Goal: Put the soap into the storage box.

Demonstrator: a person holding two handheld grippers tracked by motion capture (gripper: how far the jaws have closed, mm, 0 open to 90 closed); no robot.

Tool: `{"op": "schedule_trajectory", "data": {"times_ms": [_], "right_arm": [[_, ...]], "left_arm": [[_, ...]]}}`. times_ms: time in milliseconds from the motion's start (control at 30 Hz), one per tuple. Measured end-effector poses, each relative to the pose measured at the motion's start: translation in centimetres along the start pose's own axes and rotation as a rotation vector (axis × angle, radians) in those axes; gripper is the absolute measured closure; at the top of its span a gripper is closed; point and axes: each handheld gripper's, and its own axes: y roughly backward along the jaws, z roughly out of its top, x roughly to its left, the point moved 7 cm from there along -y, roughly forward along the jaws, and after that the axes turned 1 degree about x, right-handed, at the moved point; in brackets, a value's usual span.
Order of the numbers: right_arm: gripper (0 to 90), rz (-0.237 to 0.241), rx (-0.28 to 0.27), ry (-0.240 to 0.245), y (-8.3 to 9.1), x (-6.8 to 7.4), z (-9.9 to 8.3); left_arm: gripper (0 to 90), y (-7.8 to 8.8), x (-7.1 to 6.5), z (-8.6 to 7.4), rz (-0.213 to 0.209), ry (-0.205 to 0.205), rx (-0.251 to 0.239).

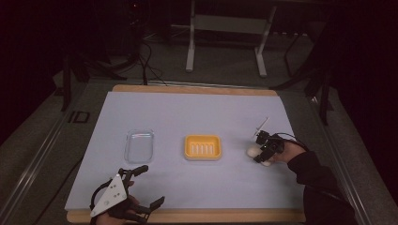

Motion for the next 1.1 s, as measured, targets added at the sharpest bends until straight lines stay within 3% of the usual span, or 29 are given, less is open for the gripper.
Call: {"op": "schedule_trajectory", "data": {"times_ms": [133, 367, 767, 1100], "right_arm": [[49.9, -0.005, -0.018, 0.018, 0.8, 0.1, 0.2], [49.9, -0.003, -0.003, 0.07, 1.7, 0.4, 0.5], [49.9, 0.013, 0.014, 0.269, 2.5, 1.6, 0.8], [49.9, 0.031, -0.011, 0.364, 3.3, 2.5, 1.6]], "left_arm": [[0.1, -0.1, -0.1, 0.0, -0.004, -0.001, 0.002], [0.1, -0.1, -0.1, 0.0, -0.003, -0.001, 0.003], [0.1, -0.1, -0.1, -0.1, -0.005, -0.003, 0.005], [0.1, -0.1, -0.2, 0.0, -0.01, -0.003, 0.006]]}}
